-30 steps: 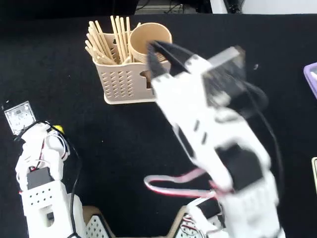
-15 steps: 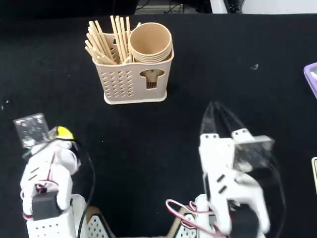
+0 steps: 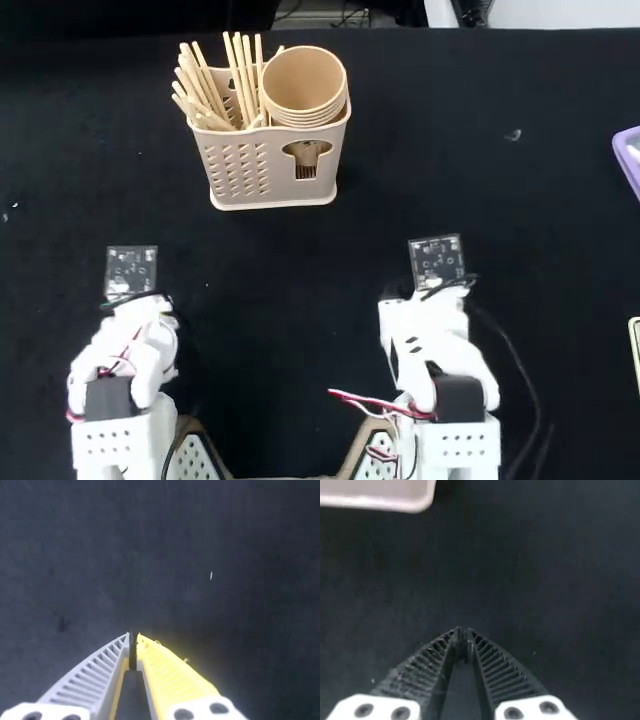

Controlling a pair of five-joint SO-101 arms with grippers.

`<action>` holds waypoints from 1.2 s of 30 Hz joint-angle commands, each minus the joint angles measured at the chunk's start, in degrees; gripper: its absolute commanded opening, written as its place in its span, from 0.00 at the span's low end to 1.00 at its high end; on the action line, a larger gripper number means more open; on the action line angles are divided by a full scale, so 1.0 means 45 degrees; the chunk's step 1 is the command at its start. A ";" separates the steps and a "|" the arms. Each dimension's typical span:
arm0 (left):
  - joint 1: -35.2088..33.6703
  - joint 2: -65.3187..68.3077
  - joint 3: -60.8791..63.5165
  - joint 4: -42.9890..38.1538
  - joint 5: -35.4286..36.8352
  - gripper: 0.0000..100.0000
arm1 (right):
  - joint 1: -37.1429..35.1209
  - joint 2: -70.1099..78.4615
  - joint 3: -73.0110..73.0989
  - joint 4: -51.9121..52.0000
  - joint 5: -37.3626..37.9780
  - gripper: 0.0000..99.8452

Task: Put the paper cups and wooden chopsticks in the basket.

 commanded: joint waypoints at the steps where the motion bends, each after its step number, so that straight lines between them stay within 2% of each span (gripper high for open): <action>1: 0.0498 0.0000 0.0283 0.0039 -0.0156 0.03 | 0.0215 -0.0752 0.0537 0.0137 -0.0488 0.01; 3: 0.0596 0.0000 -0.0049 0.0586 -0.0156 0.03 | 0.0293 -0.0947 0.0498 0.0840 -0.1426 0.01; 7: 0.0557 0.0059 0.0576 0.0274 -0.0156 0.03 | 0.0215 -0.1182 0.0498 0.2012 -0.2403 0.01; 19: 0.0186 0.0020 0.0557 0.0332 -0.0176 0.03 | 0.0254 -0.1201 0.0498 0.2012 -0.2344 0.01; 26: 0.0713 -0.0039 0.0557 0.0352 -0.0176 0.03 | 0.0274 -0.1221 0.0498 0.2012 -0.2344 0.01; 36: 0.0635 -0.0039 0.0557 0.0371 -0.0156 0.03 | 0.0274 -0.1201 0.0498 0.2012 -0.2344 0.01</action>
